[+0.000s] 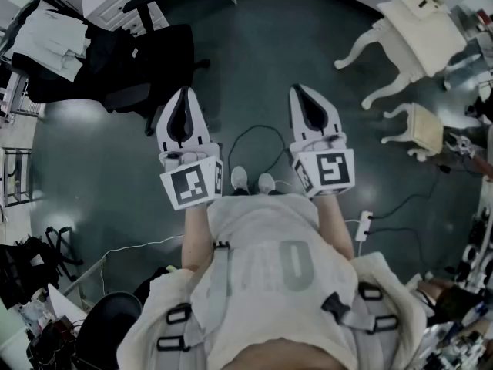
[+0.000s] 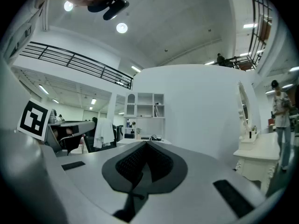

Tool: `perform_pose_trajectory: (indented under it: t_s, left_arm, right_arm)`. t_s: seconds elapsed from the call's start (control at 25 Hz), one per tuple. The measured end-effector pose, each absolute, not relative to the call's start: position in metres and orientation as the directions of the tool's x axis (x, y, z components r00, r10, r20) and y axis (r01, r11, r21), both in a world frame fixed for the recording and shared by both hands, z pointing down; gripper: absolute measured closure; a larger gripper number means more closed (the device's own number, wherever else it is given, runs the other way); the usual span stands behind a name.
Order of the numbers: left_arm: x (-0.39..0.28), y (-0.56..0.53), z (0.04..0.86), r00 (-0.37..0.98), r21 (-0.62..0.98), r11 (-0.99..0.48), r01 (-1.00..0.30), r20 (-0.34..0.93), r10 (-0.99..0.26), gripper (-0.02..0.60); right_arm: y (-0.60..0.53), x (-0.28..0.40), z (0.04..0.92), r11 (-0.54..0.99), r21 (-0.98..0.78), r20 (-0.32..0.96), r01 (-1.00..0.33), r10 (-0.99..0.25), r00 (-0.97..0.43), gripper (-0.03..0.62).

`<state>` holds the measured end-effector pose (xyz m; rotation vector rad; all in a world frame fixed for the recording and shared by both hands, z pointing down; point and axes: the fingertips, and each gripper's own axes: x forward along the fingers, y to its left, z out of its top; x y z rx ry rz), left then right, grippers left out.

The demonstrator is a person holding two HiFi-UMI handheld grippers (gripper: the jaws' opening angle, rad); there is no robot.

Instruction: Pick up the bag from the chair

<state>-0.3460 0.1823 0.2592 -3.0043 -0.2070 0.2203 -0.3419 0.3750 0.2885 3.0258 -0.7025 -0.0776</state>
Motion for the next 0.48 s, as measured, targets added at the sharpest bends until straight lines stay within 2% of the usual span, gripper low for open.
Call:
perform_pose_trajectory:
  t_s: [0.16, 0.36, 0.48]
  left_arm:
    - [-0.346, 0.186, 0.258, 0.98, -0.109, -0.986, 0.124, -0.14, 0.139, 0.575]
    - [-0.347, 0.194, 0.258, 0.981, -0.104, -0.988, 0.113, -0.145, 0.128, 0.575]
    - [-0.351, 0.205, 0.262, 0.981, -0.084, -0.991, 0.107, -0.151, 0.118, 0.575]
  right_arm:
    - [0.38, -0.341, 0.288, -0.894, 0.034, -0.037, -0.447, -0.448, 0.893, 0.589]
    - [0.388, -0.341, 0.294, -0.865, -0.068, -0.042, -0.496, -0.494, 0.868, 0.589]
    - [0.393, -0.346, 0.302, -0.85, -0.043, -0.025, -0.524, -0.524, 0.851, 0.589]
